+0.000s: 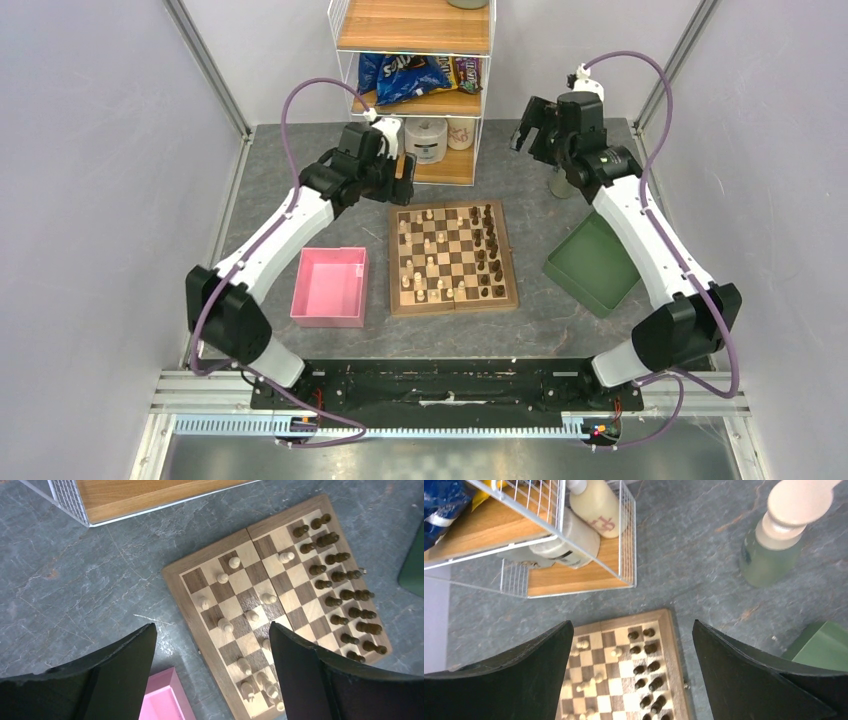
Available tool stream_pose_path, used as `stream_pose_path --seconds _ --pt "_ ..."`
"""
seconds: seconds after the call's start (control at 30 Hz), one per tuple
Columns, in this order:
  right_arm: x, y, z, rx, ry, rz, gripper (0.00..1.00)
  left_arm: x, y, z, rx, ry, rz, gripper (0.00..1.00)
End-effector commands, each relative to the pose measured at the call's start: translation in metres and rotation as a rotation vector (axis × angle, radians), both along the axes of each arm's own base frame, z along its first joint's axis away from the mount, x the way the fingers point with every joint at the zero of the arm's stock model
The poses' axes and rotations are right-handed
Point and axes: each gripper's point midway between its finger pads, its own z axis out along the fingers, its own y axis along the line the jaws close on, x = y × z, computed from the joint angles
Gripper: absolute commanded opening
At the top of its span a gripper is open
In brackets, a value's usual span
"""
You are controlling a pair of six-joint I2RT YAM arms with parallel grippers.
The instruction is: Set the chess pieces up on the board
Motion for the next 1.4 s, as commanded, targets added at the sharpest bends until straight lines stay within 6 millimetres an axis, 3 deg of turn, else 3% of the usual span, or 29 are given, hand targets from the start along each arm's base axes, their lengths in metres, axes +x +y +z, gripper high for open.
stream_pose_path --seconds 0.0,0.27,0.43,0.53,0.63,0.77,1.07,1.37 --pt "-0.023 0.011 -0.008 0.098 0.062 0.034 0.96 -0.031 0.003 0.022 -0.037 -0.019 -0.077 0.89" --pt "-0.044 0.024 -0.02 0.189 0.036 0.108 0.91 -0.072 0.009 0.01 -0.093 0.031 -0.054 0.83" --pt "-0.058 0.034 -0.028 0.218 0.068 0.174 0.89 -0.084 -0.029 -0.009 0.038 0.025 -0.179 0.81" --pt "-0.064 0.029 -0.02 0.207 0.042 0.168 0.89 -0.081 -0.052 -0.021 0.051 0.065 -0.241 0.77" --pt "-0.07 0.025 -0.011 0.201 0.015 0.161 0.89 -0.073 -0.061 -0.033 0.079 0.09 -0.258 0.67" --pt "-0.076 0.023 -0.007 0.197 0.005 0.166 0.89 -0.073 -0.073 -0.054 0.1 0.141 -0.289 0.65" --pt "-0.089 0.029 -0.035 0.221 0.076 0.196 0.88 -0.072 -0.088 -0.087 0.139 0.209 -0.295 0.56" --pt "-0.096 0.029 -0.044 0.233 0.098 0.197 0.88 -0.075 -0.088 -0.117 0.184 0.269 -0.295 0.5"
